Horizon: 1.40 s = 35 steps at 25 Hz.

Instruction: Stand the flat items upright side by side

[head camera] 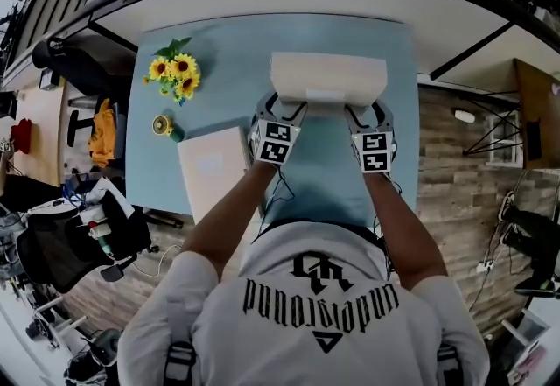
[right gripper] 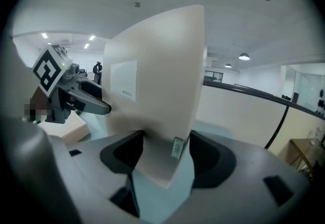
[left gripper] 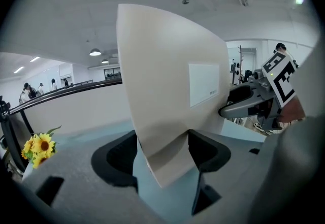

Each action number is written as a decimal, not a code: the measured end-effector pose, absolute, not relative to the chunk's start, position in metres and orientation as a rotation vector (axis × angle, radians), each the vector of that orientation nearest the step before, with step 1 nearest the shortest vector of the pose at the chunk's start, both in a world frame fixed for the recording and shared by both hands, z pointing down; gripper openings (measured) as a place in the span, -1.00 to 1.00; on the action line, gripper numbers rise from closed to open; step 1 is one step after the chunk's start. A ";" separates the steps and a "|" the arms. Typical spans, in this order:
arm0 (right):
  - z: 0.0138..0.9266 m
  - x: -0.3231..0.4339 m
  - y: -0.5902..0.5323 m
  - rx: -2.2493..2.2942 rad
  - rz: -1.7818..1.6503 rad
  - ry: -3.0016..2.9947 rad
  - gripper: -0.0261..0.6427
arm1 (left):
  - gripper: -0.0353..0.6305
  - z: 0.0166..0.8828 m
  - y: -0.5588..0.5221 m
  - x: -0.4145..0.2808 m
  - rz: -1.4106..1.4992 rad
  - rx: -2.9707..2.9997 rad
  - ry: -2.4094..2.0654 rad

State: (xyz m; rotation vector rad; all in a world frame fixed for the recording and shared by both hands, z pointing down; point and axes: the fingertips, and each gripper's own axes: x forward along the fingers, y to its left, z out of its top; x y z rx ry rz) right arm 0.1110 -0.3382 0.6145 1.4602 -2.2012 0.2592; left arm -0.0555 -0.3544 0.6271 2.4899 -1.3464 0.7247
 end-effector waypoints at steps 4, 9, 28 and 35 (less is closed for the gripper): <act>0.627 0.109 -0.343 1.477 0.273 -2.183 -0.06 | 0.08 0.642 -0.361 -0.056 0.737 2.500 -1.326; 0.642 0.108 -0.348 1.481 0.263 -2.164 -0.06 | 0.07 0.655 -0.368 -0.057 0.741 2.511 -1.315; 0.658 0.110 -0.342 1.457 0.229 -2.134 0.04 | 0.14 0.662 -0.365 -0.058 0.712 2.555 -1.316; 0.650 0.114 -0.337 1.465 0.233 -2.132 0.11 | 0.16 0.653 -0.363 -0.060 0.705 2.566 -1.322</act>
